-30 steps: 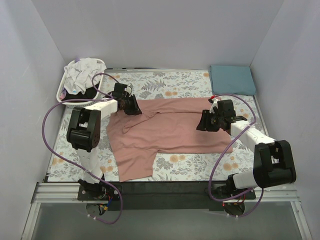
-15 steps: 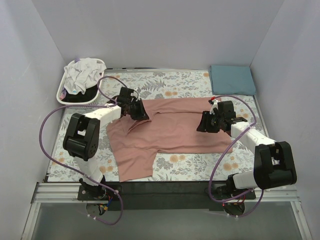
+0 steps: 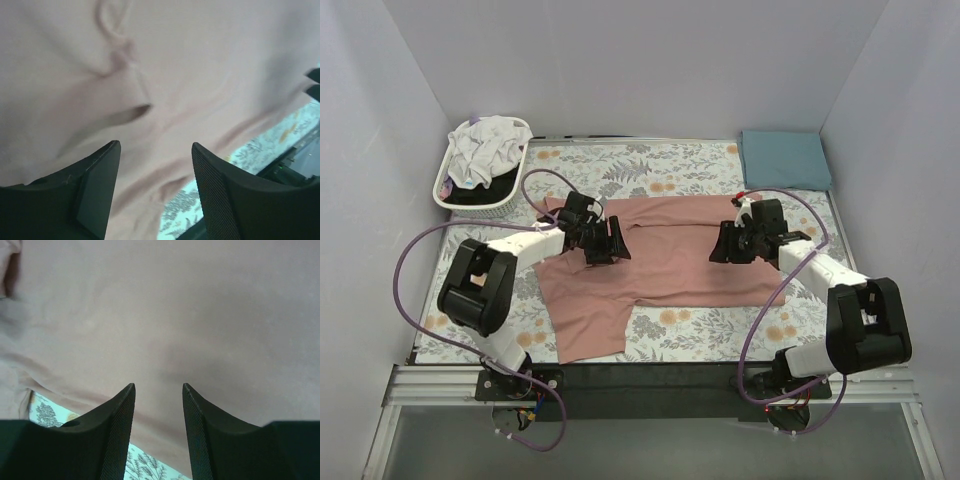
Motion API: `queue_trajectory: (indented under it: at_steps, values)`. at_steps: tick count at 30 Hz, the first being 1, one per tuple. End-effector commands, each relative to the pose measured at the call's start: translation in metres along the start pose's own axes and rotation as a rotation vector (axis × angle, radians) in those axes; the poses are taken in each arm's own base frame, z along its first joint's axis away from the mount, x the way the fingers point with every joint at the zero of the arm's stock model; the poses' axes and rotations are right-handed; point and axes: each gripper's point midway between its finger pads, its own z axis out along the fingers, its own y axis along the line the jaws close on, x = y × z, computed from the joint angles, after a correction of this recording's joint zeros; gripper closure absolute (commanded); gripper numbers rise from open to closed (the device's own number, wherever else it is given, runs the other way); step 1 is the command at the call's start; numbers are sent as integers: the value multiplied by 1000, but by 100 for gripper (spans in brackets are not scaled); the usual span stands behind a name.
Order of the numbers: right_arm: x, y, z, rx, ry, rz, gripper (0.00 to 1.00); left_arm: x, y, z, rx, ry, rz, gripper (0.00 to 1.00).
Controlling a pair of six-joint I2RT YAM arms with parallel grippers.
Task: Fold and stack the t-shirts
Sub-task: Fold the tshirt
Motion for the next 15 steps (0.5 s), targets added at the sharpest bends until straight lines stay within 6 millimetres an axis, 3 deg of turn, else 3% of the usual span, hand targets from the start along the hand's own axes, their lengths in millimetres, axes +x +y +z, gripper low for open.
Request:
queue_trajectory:
  at_steps: [1,2,3,5,8,9,10,12,13,14,15]
  values:
    - [-39,40,5,-122,-75,-76,51,-24,-49,-47,120,-137,67,42]
    - [-42,50,7,-156,-71,-64,51,-28,-52,-55,117,-171,72,43]
    - [-61,65,6,-193,-111,-84,51,-39,-52,-69,94,-242,74,44]
    - [-66,89,18,-253,-91,-82,51,-51,-48,-82,62,-309,70,49]
    - [-89,128,34,-334,-103,-106,52,-70,-20,-96,-24,-401,14,56]
    - [-98,141,38,-364,-120,-100,52,-75,-3,-97,-51,-408,-21,58]
    - [-94,153,52,-383,-91,-107,53,-75,8,-90,-71,-391,-43,60]
    - [-117,183,57,-434,-129,-119,55,-75,33,-82,-115,-368,-90,69]
    - [-109,192,73,-444,-95,-121,57,-73,40,-77,-127,-351,-102,72]
    - [-125,208,73,-472,-122,-135,60,-69,51,-67,-153,-324,-111,74]
    - [-126,215,78,-483,-117,-135,61,-66,58,-64,-170,-305,-118,78]
